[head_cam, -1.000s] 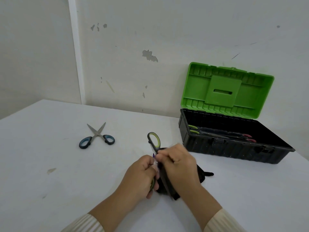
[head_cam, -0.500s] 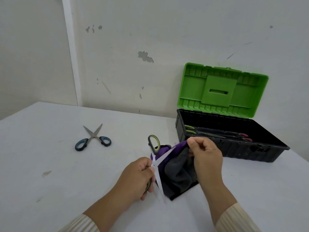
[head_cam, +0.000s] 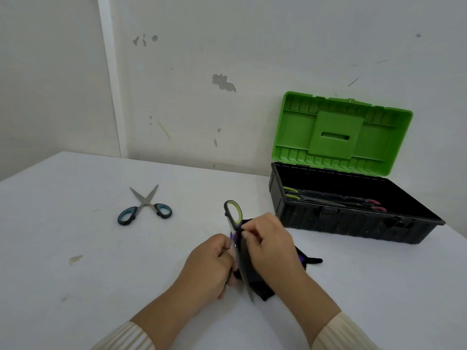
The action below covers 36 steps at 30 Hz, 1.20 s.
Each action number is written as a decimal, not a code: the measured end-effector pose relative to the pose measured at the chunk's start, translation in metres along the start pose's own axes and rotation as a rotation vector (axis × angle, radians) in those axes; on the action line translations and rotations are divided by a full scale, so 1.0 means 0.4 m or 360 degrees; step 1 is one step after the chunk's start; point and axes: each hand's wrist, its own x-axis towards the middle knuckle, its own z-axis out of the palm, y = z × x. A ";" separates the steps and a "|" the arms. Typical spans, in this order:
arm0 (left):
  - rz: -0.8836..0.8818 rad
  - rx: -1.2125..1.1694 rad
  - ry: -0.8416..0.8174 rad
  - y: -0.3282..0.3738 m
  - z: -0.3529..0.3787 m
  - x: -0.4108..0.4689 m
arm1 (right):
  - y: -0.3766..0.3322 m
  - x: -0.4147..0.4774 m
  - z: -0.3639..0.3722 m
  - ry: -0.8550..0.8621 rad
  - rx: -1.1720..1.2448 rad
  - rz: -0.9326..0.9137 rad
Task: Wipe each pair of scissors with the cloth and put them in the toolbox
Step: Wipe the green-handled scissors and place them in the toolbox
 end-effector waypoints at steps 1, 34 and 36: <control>0.0005 -0.0003 0.0000 0.002 -0.001 -0.001 | 0.001 0.002 -0.001 0.0035 -0.0002 0.0019; -0.0165 -0.1484 0.0406 0.016 -0.103 0.062 | -0.047 -0.019 -0.056 -0.0372 0.1055 0.0859; -0.0069 -0.1265 0.0347 0.024 -0.100 0.050 | -0.044 -0.017 -0.058 -0.0296 0.1027 0.0863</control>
